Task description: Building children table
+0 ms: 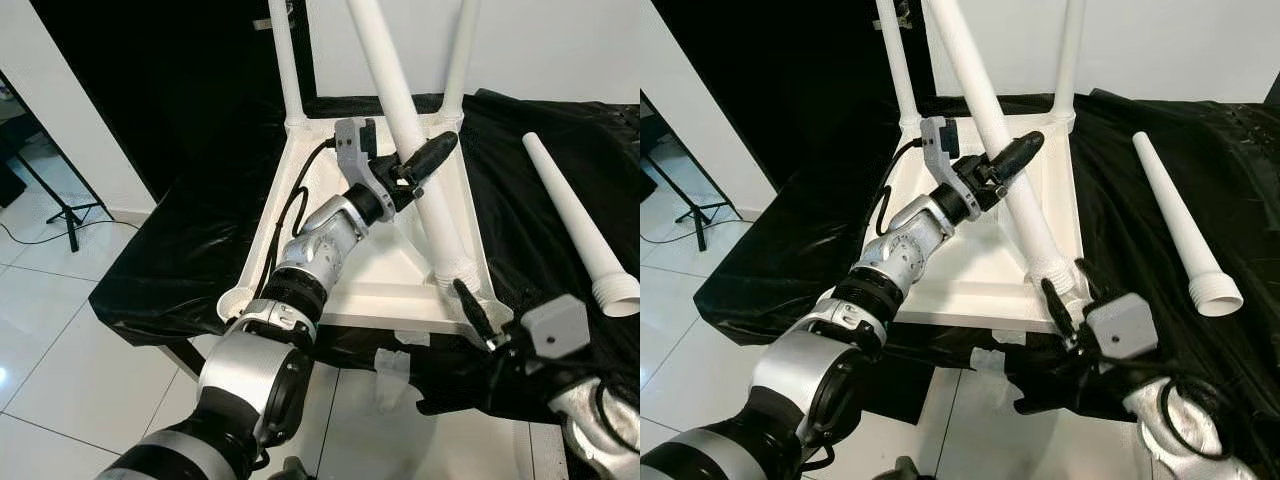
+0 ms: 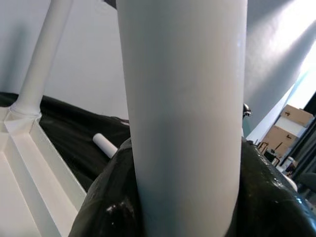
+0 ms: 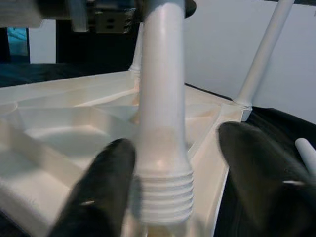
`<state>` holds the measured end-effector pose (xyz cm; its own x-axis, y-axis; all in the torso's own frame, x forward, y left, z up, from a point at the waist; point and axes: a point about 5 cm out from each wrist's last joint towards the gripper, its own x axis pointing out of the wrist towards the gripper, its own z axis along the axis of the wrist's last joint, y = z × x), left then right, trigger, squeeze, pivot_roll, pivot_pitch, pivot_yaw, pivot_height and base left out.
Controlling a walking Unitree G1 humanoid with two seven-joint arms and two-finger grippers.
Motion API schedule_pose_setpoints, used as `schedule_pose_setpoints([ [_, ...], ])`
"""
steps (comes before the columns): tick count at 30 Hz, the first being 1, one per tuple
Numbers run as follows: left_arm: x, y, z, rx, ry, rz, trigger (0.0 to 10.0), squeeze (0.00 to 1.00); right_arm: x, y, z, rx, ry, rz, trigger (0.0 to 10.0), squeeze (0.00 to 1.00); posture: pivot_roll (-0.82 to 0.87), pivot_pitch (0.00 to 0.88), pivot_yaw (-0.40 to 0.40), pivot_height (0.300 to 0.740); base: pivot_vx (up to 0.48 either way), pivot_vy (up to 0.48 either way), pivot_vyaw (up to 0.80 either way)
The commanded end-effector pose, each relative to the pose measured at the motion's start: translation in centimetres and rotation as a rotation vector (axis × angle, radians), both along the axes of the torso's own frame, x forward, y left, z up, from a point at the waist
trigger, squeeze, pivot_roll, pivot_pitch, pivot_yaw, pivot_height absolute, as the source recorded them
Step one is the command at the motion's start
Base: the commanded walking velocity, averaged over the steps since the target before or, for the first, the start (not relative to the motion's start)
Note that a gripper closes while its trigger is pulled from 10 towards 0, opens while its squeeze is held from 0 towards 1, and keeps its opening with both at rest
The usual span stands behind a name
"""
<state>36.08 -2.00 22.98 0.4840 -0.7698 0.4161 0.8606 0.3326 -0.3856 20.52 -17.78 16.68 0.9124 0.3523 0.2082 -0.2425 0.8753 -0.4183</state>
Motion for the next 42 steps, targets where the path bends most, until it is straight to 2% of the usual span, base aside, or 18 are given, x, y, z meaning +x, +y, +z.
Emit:
schedule_pose_setpoints([
  [1,-1.7,-1.9,-0.4,-0.033,-0.062,-0.134,0.0,0.00,0.6,-0.4,0.1,0.010,0.016,-0.009,10.0,1.00,-0.04,0.000,0.084,0.740,0.000,0.000,0.00],
  [9,-2.5,-2.5,0.0,0.007,-0.157,-0.152,0.0,0.00,3.7,0.1,1.7,0.079,0.032,0.013,10.0,1.00,-0.02,0.000,0.077,0.740,0.000,0.000,0.00],
  [10,-2.6,-2.6,0.1,0.007,-0.166,-0.154,0.0,0.00,4.4,0.3,1.6,0.091,0.062,0.033,10.0,0.11,-0.02,0.000,0.077,0.740,0.000,0.000,0.00],
  [11,-2.6,-2.6,0.1,0.007,-0.166,-0.154,0.0,0.00,4.4,0.3,1.6,0.091,0.062,0.033,10.0,0.11,-0.02,0.000,0.077,0.740,0.000,0.000,0.00],
  [12,-2.7,-2.7,0.3,0.006,-0.173,-0.159,0.0,0.00,4.9,0.7,1.4,0.101,0.090,0.059,10.0,0.00,-0.02,0.000,0.077,0.740,0.000,0.000,0.00],
  [17,-3.1,-2.9,0.6,-0.011,-0.188,-0.184,0.0,0.00,6.0,1.3,0.3,0.111,0.163,0.116,10.0,0.00,-0.02,0.000,0.076,0.740,0.000,0.000,0.00],
  [18,-3.2,-2.9,0.8,-0.024,-0.193,-0.191,0.0,0.00,6.4,1.5,-0.2,0.111,0.190,0.135,9.1,0.00,-0.01,0.000,0.072,0.740,0.000,0.000,0.00],
  [19,-3.4,-2.9,1.1,-0.041,-0.197,-0.198,0.0,0.00,6.8,1.6,-0.5,0.116,0.210,0.143,1.9,0.00,0.00,0.000,0.070,0.740,0.000,0.000,0.00],
  [20,-3.5,-2.8,1.5,-0.063,-0.199,-0.204,0.0,0.00,7.2,1.9,-0.7,0.117,0.221,0.159,0.0,0.00,0.01,0.000,0.068,0.740,0.000,0.000,0.00],
  [30,-3.7,-2.2,2.2,-0.127,-0.193,-0.227,0.0,0.00,8.5,2.6,-0.8,0.115,0.228,0.182,0.0,0.00,0.03,0.000,0.066,0.740,0.000,0.000,0.00],
  [31,-3.8,-2.2,2.2,-0.129,-0.192,-0.235,1.8,0.00,8.6,2.6,-0.9,0.114,0.226,0.176,0.0,0.00,0.03,0.000,0.066,0.740,0.000,0.000,0.00],
  [33,-3.8,-2.2,2.2,-0.129,-0.192,-0.235,1.8,0.00,8.6,2.6,-0.9,0.114,0.226,0.176,0.0,0.00,0.03,0.000,0.066,0.740,0.000,0.000,0.00],
  [34,-3.8,-2.2,2.2,-0.131,-0.191,-0.239,9.1,0.00,8.6,2.5,-0.9,0.112,0.221,0.167,0.0,0.00,0.02,0.000,0.067,0.740,0.000,0.000,0.00],
  [35,-3.7,-2.1,2.3,-0.132,-0.181,-0.216,10.0,1.00,8.7,2.4,-0.8,0.080,0.198,0.131,0.0,0.00,0.02,0.000,0.070,0.740,0.000,0.000,0.00],
  [38,-3.7,-2.1,2.3,-0.132,-0.181,-0.216,10.0,1.00,8.7,2.4,-0.8,0.080,0.198,0.131,0.0,0.00,0.02,0.000,0.070,0.740,0.000,0.000,0.00],
  [40,-3.2,-2.0,2.5,-0.129,-0.165,-0.154,10.0,1.00,8.9,2.3,-0.8,-0.007,0.147,0.051,0.0,0.00,0.02,0.000,0.072,0.740,0.000,0.000,0.00],
  [41,-2.0,-1.4,3.8,-0.178,-0.103,-0.005,10.0,1.00,8.8,2.3,-1.5,-0.218,0.039,-0.134,0.0,0.00,0.01,0.000,0.076,0.740,0.000,0.000,0.00],
  [42,-1.8,-1.3,4.6,-0.215,-0.081,0.025,10.0,0.36,8.6,2.3,-2.0,-0.303,-0.002,-0.203,0.0,0.00,0.01,0.000,0.076,0.740,0.000,0.000,0.00],
])
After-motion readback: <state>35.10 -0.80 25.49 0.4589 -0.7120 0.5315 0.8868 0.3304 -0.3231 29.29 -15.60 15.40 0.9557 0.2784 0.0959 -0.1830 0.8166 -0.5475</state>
